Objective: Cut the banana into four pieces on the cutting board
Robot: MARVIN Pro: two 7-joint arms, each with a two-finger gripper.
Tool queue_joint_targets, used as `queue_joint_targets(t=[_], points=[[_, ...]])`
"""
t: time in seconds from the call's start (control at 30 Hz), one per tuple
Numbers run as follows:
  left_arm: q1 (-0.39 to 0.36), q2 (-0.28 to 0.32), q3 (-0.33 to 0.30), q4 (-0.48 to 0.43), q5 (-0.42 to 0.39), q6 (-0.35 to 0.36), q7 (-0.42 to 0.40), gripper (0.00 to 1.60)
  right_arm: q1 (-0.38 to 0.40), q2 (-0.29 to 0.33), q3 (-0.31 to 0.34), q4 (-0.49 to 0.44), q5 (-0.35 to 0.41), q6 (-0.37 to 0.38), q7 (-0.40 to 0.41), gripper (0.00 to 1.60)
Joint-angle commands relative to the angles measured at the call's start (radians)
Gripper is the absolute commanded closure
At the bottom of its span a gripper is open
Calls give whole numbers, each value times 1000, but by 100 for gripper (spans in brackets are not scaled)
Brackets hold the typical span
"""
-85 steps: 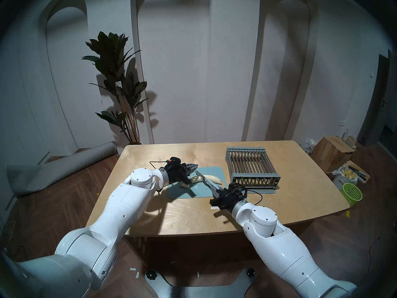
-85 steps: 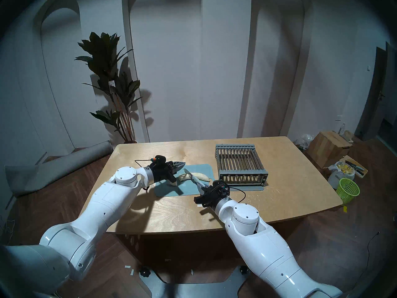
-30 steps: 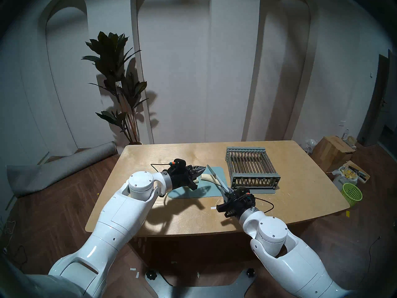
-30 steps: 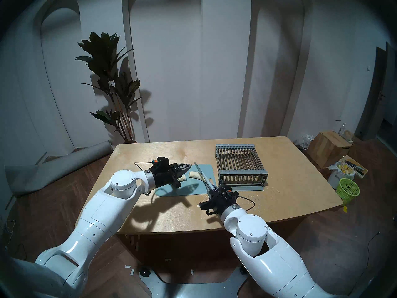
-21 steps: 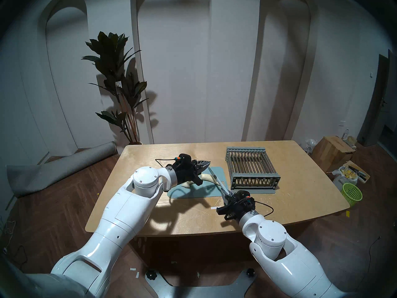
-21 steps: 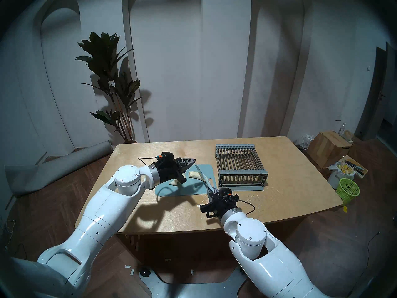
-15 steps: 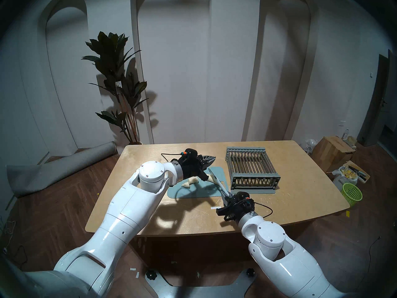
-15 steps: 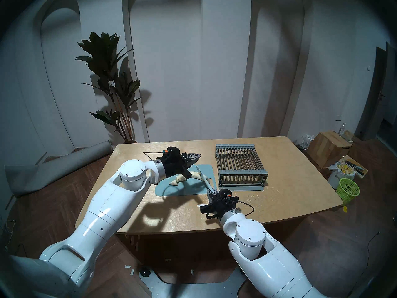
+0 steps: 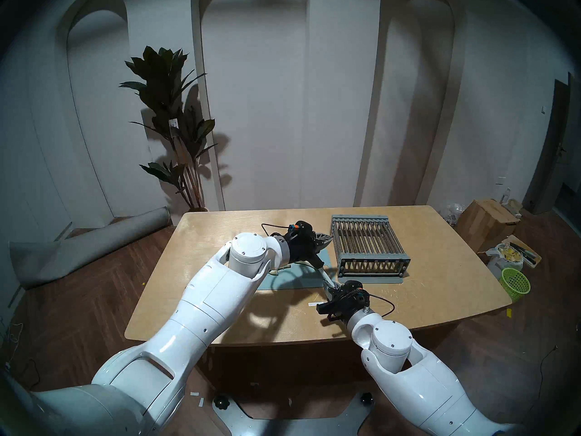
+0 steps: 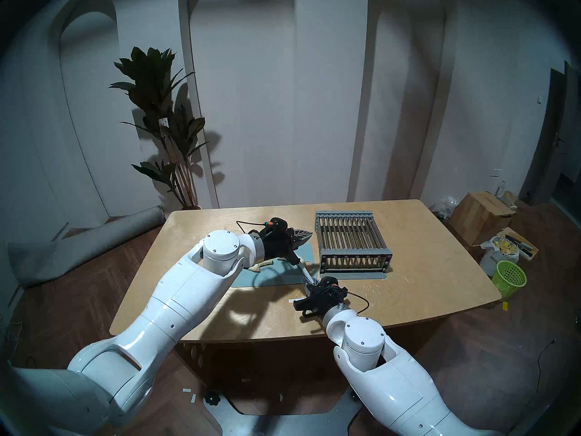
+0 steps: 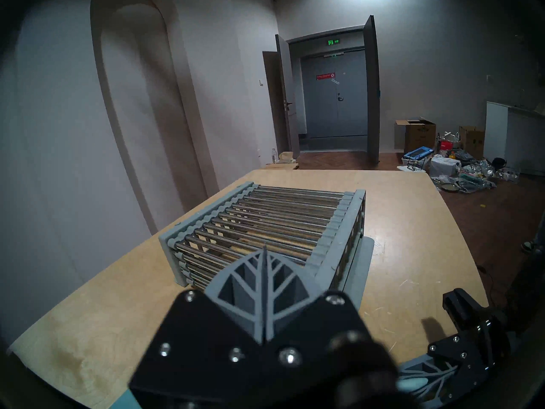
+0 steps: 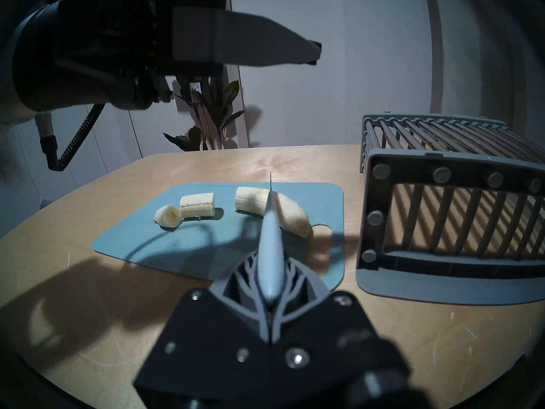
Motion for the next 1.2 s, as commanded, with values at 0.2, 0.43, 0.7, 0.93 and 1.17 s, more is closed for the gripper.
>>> queue_joint_targets(t=[0.2, 0.43, 0.7, 0.93, 1.17], points=[[-4, 27, 49, 138, 59, -78, -31, 160, 76, -34, -9, 15, 1, -13, 19, 160], [-13, 30, 51, 207, 60, -132, -36, 160, 88, -40, -11, 24, 0, -11, 15, 160], [-36, 26, 67, 244, 70, -152, -43, 160, 92, -53, -7, 32, 2, -13, 9, 160], [-51, 17, 87, 268, 75, -150, -51, 160, 88, -58, 0, 29, 9, -9, -3, 160], [-60, 6, 113, 308, 84, -128, -56, 160, 87, -51, 3, 22, 20, 6, -5, 160]])
